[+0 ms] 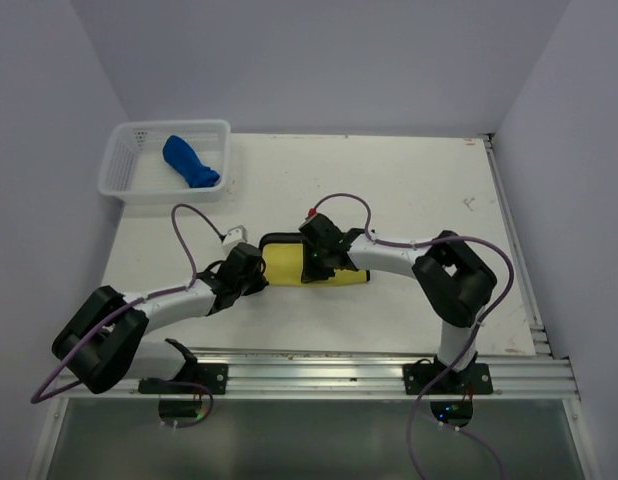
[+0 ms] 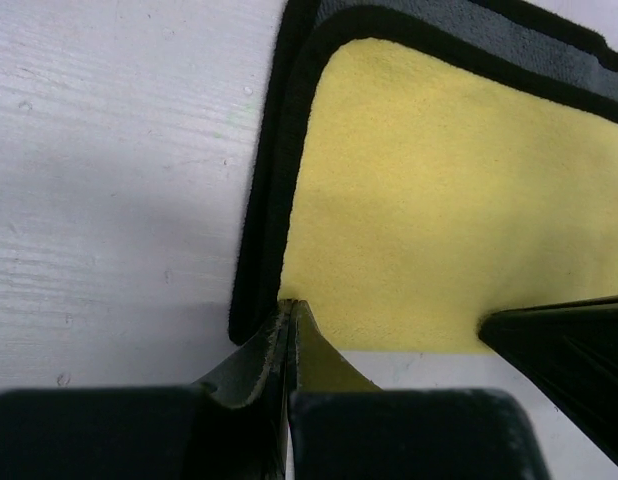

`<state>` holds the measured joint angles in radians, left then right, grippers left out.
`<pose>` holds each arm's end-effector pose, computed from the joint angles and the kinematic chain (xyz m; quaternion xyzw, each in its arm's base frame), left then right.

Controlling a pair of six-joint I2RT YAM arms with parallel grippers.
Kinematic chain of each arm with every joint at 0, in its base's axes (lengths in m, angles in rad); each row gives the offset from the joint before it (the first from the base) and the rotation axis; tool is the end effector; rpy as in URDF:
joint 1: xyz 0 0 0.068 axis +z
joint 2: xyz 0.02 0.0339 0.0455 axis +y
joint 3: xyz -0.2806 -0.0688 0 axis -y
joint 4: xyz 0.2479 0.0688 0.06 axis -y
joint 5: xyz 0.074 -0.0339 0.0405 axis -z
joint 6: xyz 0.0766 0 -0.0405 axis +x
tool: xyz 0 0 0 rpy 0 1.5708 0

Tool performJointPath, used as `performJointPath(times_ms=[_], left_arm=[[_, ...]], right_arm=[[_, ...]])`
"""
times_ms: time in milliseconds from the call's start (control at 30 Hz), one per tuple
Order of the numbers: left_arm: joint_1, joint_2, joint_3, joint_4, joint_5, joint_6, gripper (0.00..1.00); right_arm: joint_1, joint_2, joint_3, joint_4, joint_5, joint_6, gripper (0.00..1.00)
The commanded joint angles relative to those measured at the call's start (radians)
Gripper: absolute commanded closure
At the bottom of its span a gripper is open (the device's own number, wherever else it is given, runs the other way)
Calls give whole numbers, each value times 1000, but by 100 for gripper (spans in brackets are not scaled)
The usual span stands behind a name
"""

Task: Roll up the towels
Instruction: Fold the towel

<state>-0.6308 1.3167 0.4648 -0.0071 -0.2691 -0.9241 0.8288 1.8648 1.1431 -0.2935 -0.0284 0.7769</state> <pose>0.2175 -0.1336 0.1261 -0.1820 0.9121 -0.1526 0.3343 0.2731 0.3011 0.1354 -0.0288 0.9611 0.2067 0.1807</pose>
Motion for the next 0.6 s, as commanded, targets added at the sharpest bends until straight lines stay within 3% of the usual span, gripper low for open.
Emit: performJointPath(times_ms=[0, 333, 567], left_arm=[[-4, 22, -14, -24, -44, -5, 100], [-3, 75, -8, -21, -44, -4, 100], [-3, 134, 15, -27, -45, 2, 100]], right_arm=[[-20, -67, -29, -24, 41, -11, 80], [-82, -113, -81, -38, 45, -44, 76], [-190, -214, -161, -58, 33, -86, 75]])
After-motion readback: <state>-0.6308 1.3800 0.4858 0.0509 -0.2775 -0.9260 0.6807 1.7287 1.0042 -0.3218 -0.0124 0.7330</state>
